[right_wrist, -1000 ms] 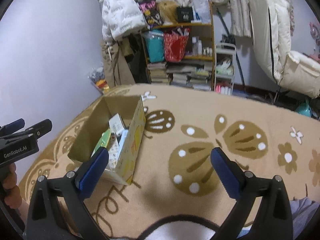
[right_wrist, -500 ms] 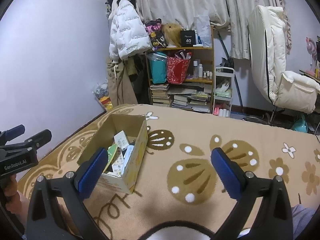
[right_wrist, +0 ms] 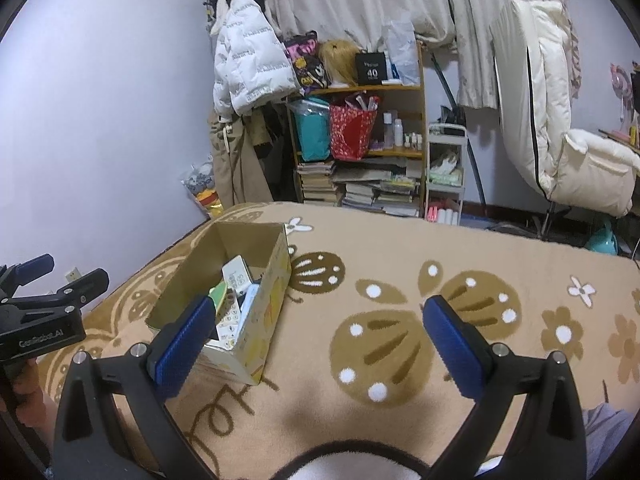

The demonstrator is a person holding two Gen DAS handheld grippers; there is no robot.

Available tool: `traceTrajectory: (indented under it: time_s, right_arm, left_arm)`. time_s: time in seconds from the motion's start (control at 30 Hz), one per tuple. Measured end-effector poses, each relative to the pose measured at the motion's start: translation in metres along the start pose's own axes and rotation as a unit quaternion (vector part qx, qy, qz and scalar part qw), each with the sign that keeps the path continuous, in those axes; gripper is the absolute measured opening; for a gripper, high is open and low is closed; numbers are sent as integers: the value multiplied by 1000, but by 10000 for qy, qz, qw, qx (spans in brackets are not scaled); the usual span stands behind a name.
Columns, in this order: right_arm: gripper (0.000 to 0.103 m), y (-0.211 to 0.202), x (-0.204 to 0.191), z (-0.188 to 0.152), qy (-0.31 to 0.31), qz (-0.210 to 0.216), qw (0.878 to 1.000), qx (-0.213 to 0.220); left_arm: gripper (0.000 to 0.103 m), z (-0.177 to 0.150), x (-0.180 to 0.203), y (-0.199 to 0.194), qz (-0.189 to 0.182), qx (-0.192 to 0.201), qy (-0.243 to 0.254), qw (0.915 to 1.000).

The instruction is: Organize rigid objects

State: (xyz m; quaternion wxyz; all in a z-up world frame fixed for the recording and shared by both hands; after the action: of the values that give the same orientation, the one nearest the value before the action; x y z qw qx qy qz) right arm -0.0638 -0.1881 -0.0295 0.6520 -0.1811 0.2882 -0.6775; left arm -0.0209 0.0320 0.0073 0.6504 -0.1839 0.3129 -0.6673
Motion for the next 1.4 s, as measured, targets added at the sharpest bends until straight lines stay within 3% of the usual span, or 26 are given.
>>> traceTrajectory:
  time_s: [0.43,1.4]
  right_arm:
    - [103,14,1,-5,-10,-26,9998,-203]
    - [103,16,3,-6,6,-43,9998,-213]
  left_arm:
    - [100,-1,4,19,-6,-239,20,9997]
    - [100,-4,6,19,-3,-277,119,9995]
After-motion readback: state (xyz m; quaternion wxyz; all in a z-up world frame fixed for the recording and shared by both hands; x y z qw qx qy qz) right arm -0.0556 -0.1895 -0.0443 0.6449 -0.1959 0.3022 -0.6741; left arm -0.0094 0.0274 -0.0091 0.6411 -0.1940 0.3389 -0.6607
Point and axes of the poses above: each gripper's, at about its wrist camera, not at the fingertips, and y roughly the way its jaws point, x to its right, z to its top, the point moved 3 cm from there along y, roughly the way its jaws point, and after that the axes turned 7 degrees about -x, right-handed, at the moved point
